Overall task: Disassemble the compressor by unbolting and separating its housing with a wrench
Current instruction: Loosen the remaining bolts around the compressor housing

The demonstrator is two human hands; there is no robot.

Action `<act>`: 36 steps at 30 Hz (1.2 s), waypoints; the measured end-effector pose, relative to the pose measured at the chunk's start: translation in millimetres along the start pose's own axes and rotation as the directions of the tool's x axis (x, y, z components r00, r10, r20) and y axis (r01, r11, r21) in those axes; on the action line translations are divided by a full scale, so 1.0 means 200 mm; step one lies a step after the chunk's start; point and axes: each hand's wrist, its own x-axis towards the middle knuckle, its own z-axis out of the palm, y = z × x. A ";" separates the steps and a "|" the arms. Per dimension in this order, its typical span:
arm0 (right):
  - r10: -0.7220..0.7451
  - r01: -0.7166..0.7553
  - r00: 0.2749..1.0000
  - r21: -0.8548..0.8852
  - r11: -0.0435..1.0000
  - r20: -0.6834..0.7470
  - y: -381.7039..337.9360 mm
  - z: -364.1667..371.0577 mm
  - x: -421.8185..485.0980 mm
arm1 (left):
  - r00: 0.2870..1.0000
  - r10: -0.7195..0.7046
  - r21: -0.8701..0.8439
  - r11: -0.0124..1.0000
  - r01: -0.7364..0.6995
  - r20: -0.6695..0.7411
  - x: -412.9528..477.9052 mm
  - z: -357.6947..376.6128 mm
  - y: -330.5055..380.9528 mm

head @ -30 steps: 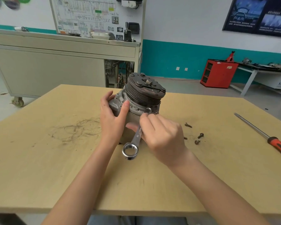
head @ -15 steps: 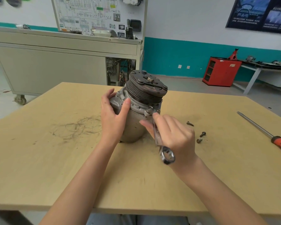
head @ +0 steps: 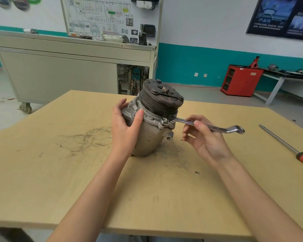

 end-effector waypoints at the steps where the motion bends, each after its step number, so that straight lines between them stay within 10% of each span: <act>1: 0.079 -0.083 0.995 0.059 0.995 0.061 -0.01 -0.02 0.04 | 1.000 0.005 0.000 1.000 -0.005 -0.001 0.00 0.00 0.00; 7: 0.281 -0.308 0.943 0.152 0.939 0.177 0.00 -0.09 0.24 | 1.000 0.008 0.004 1.000 -0.008 0.011 0.00 0.00 0.00; 15: 0.136 -0.143 0.989 0.156 0.977 0.058 -0.10 -0.10 0.17 | 1.000 0.000 0.007 1.000 0.000 0.008 0.00 0.00 0.00; 19: -0.014 0.001 0.998 -0.206 0.979 -0.065 -0.23 0.01 0.06 | 1.000 0.001 0.016 1.000 -0.001 0.005 0.00 0.00 0.00; 23: -0.511 0.300 0.859 -0.789 0.536 -0.021 -0.21 0.18 -0.02 | 1.000 -0.010 0.010 1.000 0.010 0.012 0.00 0.00 0.01; 27: -0.680 0.428 0.642 -0.901 -0.066 0.355 -0.13 0.26 -0.05 | 1.000 -0.006 0.015 1.000 0.006 0.008 0.00 0.00 0.01; 36: -0.619 0.423 0.470 -0.777 -0.467 0.629 0.03 0.40 -0.06 | 1.000 0.022 0.031 0.999 -0.022 0.003 0.00 0.00 0.01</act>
